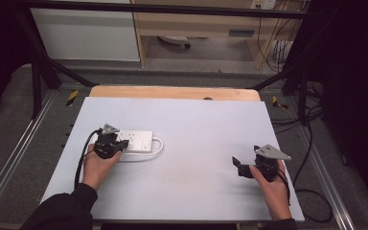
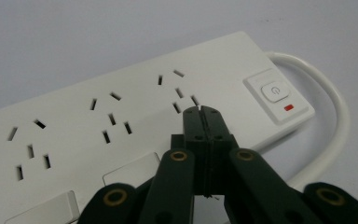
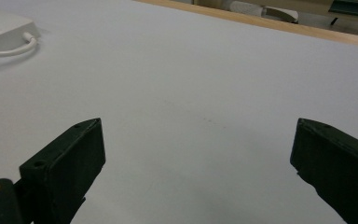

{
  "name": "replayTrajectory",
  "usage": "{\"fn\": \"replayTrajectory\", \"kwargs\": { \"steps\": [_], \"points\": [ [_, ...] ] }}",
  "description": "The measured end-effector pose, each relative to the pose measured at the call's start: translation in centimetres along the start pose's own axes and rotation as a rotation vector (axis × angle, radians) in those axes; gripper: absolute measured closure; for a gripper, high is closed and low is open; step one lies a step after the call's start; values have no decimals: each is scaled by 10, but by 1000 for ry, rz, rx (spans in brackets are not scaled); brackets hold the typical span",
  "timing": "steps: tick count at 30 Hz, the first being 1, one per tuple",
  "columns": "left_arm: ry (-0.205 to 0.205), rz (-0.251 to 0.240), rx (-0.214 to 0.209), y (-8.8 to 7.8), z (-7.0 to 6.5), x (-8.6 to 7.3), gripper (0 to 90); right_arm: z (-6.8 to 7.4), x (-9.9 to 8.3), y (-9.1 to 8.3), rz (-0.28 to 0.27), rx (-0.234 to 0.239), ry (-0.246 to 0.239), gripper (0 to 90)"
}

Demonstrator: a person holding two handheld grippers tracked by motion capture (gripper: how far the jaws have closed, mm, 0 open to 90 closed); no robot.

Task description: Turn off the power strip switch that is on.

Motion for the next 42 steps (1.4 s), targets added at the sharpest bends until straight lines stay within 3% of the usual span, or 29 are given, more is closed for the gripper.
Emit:
{"fn": "replayTrajectory", "kwargs": {
  "steps": [42],
  "points": [
    [-5, -13, -17, 1, -2, -2, 900, -1, -1, 0, 5, 1, 3, 36]
  ]
}}
Point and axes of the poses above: each handheld gripper's, and its own axes: y roughly forward along the jaws, x roughly out of its top, z roughly to its left, the point moved 7 cm from there along y, roughly forward along the jaws, and after that the axes turned 14 degrees about x, right-handed, at the moved point
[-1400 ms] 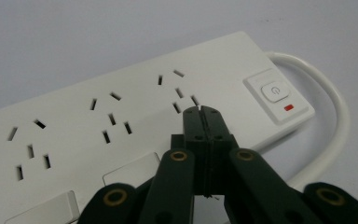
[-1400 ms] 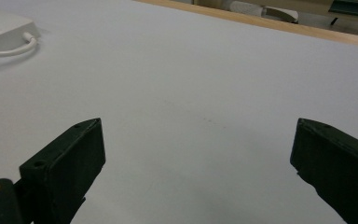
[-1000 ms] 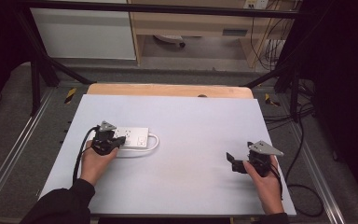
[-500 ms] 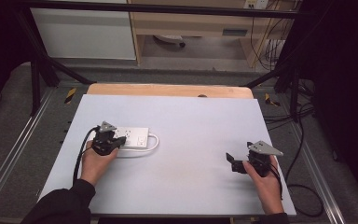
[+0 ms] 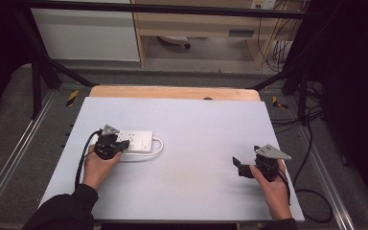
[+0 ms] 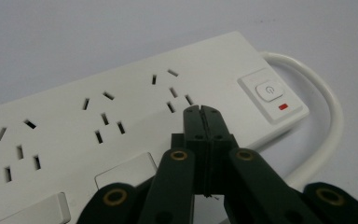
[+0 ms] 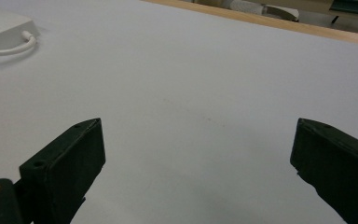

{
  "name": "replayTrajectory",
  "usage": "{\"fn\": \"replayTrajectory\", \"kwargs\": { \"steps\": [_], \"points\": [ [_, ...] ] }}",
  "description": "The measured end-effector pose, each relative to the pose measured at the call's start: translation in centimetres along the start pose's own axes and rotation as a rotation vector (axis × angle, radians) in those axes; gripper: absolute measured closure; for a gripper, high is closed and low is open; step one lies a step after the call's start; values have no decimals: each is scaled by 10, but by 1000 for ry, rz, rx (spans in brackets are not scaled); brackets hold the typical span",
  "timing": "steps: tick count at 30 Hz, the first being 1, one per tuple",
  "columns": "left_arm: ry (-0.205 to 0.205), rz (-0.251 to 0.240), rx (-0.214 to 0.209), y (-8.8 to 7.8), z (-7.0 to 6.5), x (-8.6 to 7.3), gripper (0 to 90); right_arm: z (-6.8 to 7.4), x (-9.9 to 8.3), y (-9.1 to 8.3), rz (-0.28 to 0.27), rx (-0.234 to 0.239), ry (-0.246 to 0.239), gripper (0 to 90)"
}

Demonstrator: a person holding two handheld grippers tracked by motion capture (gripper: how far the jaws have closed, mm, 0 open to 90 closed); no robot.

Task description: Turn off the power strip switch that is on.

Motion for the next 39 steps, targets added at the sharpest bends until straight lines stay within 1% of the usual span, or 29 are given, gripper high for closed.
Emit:
{"fn": "replayTrajectory", "kwargs": {
  "steps": [8, 14, 16, 17, 18, 20, 25, 28, 31, 32, 37, 39],
  "points": [
    [3, 1, 8, 0, -1, 0, 900, 0, 0, 0, 1, 1, 0, 36],
    [-3, 3, 9, 0, -1, 0, 900, 0, 0, 0, 2, 1, 1, 36],
    [-4, 3, 16, 0, 0, 0, 900, 0, 0, 0, 2, 2, 1, 36],
    [-6, 13, 29, 1, 2, 0, 900, 0, 0, 0, 3, 3, 0, 36],
    [-1, 12, 38, 2, 4, 0, 900, 0, 0, 0, 3, 3, 0, 36],
    [-19, 10, 28, 2, 6, 0, 900, 0, -1, 1, 5, 4, -2, 36],
    [-3, 3, 17, 1, 5, -1, 900, 1, -1, 1, 6, 5, 1, 36],
    [6, -4, 5, 1, 1, -1, 900, 0, 0, 1, 4, 3, 0, 36],
    [5, -12, -5, 2, -3, 1, 900, 0, 0, 1, 4, 2, -2, 36],
    [9, -15, -4, 2, -3, 1, 900, 0, 0, 1, 5, 2, -2, 36],
    [-12, -29, -13, 3, -3, 4, 900, 1, 0, 1, 4, 5, -3, 36],
    [-21, -42, -18, 2, -3, 6, 900, 1, 0, 1, 1, 8, 2, 36]
  ]
}}
Point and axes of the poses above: each handheld gripper's, and its own axes: y roughly forward along the jaws, x roughly out of its top, z roughly to its left, the point moved 7 cm from there along y, roughly forward along the jaws, and after that the axes turned 14 degrees about x, right-handed, at the moved point
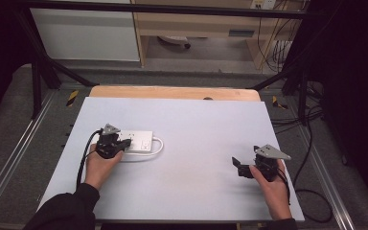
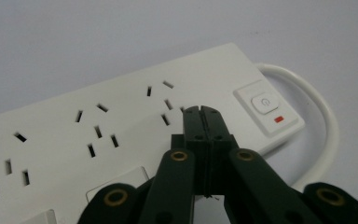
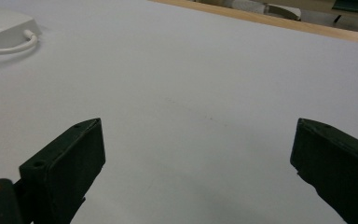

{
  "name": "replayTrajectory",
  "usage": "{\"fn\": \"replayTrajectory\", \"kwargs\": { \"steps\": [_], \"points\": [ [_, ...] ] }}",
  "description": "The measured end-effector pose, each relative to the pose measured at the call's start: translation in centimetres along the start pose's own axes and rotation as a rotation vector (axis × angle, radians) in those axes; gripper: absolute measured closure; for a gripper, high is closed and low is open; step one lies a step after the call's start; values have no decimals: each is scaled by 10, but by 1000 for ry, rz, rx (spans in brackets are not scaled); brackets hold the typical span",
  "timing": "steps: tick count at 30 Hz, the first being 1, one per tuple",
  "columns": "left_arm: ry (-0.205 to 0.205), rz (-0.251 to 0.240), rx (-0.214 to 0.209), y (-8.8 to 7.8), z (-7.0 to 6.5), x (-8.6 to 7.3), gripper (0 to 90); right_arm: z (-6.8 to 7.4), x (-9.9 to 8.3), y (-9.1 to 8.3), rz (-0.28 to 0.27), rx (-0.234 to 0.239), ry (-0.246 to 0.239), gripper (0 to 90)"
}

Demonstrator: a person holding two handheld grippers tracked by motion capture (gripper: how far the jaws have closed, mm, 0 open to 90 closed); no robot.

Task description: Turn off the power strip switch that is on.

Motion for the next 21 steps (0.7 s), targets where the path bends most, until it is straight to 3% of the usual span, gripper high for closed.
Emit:
{"fn": "replayTrajectory", "kwargs": {
  "steps": [5, 8, 14, 21],
  "points": [
    [6, -19, -2, -2, -2, 8, 897, 0, 0, 0, -3, 2, 4, 35],
    [14, -8, 12, -1, -3, 12, 819, 0, 0, 0, 0, 3, 4, 36],
    [19, -37, 11, -4, -9, 25, 743, 0, 0, 1, -3, 9, 11, 35],
    [3, -55, 3, -5, -15, 34, 501, 1, 0, 0, -5, 11, 9, 35]
  ]
}}
Point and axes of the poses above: each handheld gripper's, and its own axes: y roughly forward along the jaws, x roughly out of its top, z roughly to its left, the point moved 7 cm from there along y, roughly forward along the jaws, and after that the axes turned 14 degrees about x, right-handed, at the moved point
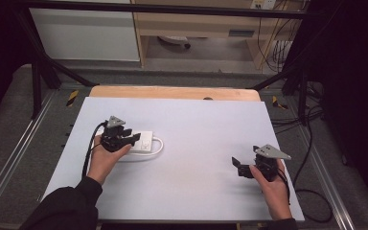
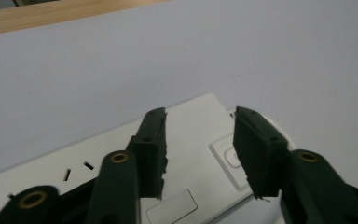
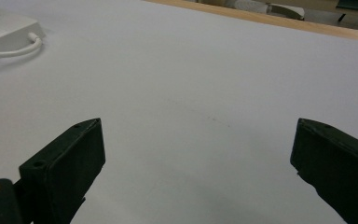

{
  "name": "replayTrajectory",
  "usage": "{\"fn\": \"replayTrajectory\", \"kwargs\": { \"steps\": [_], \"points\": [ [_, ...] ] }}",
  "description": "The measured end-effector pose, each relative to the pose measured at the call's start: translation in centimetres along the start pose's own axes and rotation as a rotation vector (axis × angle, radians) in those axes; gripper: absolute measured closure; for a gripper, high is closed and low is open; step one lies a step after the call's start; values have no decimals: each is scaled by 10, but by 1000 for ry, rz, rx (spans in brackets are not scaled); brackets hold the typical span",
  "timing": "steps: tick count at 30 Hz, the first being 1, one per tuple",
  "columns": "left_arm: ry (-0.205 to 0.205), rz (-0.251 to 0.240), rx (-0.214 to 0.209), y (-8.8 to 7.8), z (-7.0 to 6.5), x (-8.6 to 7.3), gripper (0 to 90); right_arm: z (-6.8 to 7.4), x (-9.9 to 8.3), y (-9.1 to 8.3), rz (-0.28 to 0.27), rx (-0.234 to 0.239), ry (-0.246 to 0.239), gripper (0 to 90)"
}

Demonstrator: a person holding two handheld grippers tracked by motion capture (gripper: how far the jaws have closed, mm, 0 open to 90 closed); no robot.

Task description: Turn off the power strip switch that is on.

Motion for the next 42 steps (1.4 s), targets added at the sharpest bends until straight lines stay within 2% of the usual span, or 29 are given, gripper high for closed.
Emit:
{"fn": "replayTrajectory", "kwargs": {
  "steps": [5, 9, 16, 18, 23, 35, 42],
  "points": [
    [7, -29, 5, -1, -1, 3, 400, 0, 0, 0, 1, -1, -2, 35],
    [32, -41, 38, 0, -2, 5, 305, 0, 0, 0, 1, -1, -4, 35],
    [-3, -82, 25, -2, -3, 13, 144, 0, 0, 0, 3, 0, -2, 35],
    [-12, -85, 4, -4, -4, 14, 85, 0, 0, 0, 4, 0, -2, 35],
    [-17, -98, -35, -8, -7, 18, 74, 0, 0, 0, 3, 1, -5, 35],
    [-14, -170, -23, -26, -4, 30, 64, 1, 0, 0, 3, 5, -3, 33],
    [-24, -187, -31, -39, -3, 32, 64, 1, 0, 0, 2, 5, -6, 32]
  ]
}}
Point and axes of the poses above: each handheld gripper's, and its own axes: y roughly forward along the jaws, x roughly out of its top, z roughly to its left, the point moved 7 cm from there along y, roughly forward along the jaws, and after that the axes turned 14 degrees about x, right-handed, at the moved point
